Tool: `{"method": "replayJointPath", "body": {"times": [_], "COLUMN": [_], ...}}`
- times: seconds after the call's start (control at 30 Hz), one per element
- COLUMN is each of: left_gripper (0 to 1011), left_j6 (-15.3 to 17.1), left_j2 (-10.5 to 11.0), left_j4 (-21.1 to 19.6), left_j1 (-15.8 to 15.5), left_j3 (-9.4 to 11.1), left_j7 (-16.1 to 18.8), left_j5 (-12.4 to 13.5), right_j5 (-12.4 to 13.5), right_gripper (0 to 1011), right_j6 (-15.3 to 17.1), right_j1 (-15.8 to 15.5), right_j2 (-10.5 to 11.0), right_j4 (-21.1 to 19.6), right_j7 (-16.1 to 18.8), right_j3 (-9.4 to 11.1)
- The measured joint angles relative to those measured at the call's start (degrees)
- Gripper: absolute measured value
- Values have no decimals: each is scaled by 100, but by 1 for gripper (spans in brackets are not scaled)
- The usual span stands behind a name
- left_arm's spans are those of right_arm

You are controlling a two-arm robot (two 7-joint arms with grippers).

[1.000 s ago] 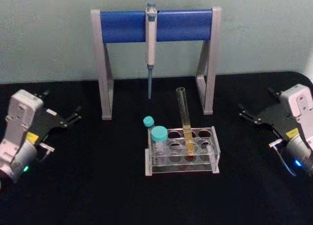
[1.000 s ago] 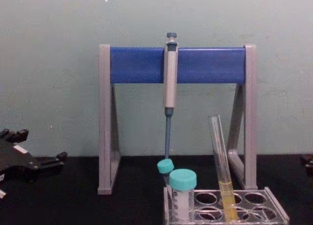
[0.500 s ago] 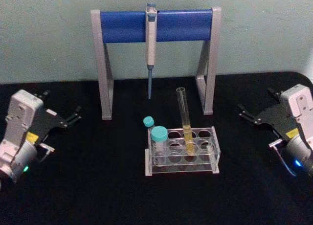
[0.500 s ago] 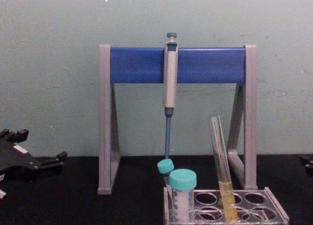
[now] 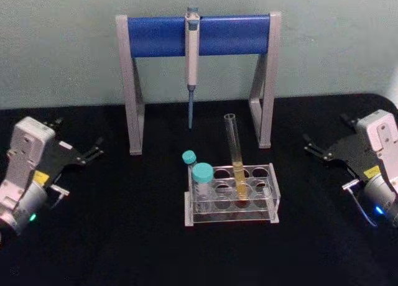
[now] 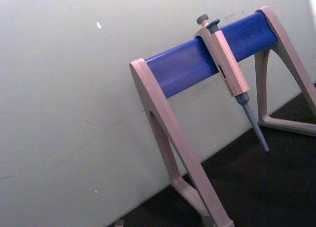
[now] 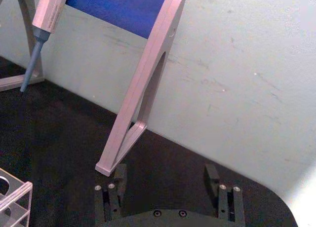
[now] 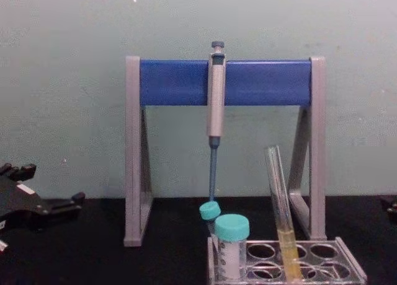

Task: Pick up the test tube from the test tube rack, shake it, then place it back into the test tube rack.

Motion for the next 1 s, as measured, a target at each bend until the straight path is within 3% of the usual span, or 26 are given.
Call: {"method": "replayJointPath", "body": {"times": [0.5, 0.7, 1.0], "left_gripper": [1001, 1002, 1001], "left_j6": [0, 0, 0], "left_j2": [0, 0, 0], "left_j4": [0, 0, 0], "left_j1": [0, 0, 0], "left_j3": [0, 0, 0], "left_j7": [0, 0, 0], "left_j5": [0, 0, 0], "right_j5": [0, 33, 468], "right_gripper": [1000, 1000, 1000], "right_j6": [0, -16, -307], "right_j1": [0, -53, -236], "right_j2": [0, -52, -84], "right_j4": [0, -33, -255], "right_j7": [0, 71, 556], "right_j3": [0, 134, 455]}}
